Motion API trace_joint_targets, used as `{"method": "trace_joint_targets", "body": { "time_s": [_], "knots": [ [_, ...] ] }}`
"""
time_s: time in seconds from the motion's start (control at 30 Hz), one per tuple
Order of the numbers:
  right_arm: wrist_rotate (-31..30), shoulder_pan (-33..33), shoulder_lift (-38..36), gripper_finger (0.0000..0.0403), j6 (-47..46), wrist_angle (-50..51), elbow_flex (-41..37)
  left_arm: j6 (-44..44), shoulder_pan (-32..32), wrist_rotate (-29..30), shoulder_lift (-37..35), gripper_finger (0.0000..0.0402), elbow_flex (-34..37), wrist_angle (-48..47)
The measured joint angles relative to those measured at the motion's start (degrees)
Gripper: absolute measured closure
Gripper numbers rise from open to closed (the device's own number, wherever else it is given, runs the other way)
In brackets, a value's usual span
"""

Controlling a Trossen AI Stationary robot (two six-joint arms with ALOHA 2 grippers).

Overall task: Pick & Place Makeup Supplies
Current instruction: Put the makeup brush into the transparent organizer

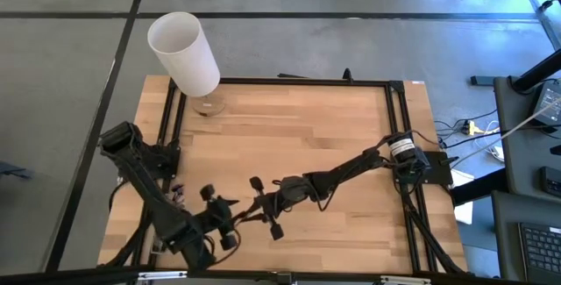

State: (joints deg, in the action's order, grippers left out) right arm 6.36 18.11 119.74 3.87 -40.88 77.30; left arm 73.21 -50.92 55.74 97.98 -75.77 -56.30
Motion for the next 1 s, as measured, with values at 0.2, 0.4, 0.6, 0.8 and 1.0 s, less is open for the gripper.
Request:
{"method": "trace_joint_targets", "body": {
  "time_s": [0.2,0.4,0.6,0.8,1.0],
  "knots": [
    [0.93,-0.18,-0.18,0.0372,-0.44,1.23,-0.05,-10.64,2.17,-8.41,-0.05,0.0230,-0.02,7.12],
    [-2.03,-1.84,-6.55,0.0371,0.11,-2.35,-6.95,-4.08,-0.03,-11.89,-0.13,0.0217,0.04,3.60],
    [-1.55,-3.29,-10.43,0.0371,-0.65,-9.45,-14.69,0.66,-1.84,-5.79,-0.58,0.0217,0.00,-0.77],
    [-1.02,-3.60,-10.64,0.0371,-1.83,-12.26,-16.25,-3.56,-0.65,3.83,-0.58,0.0217,-0.02,0.90],
    [-0.79,-3.50,-10.62,0.0371,-1.85,-12.96,-16.31,-12.81,3.13,3.70,-0.58,0.0217,-0.02,7.62]
  ]
}}
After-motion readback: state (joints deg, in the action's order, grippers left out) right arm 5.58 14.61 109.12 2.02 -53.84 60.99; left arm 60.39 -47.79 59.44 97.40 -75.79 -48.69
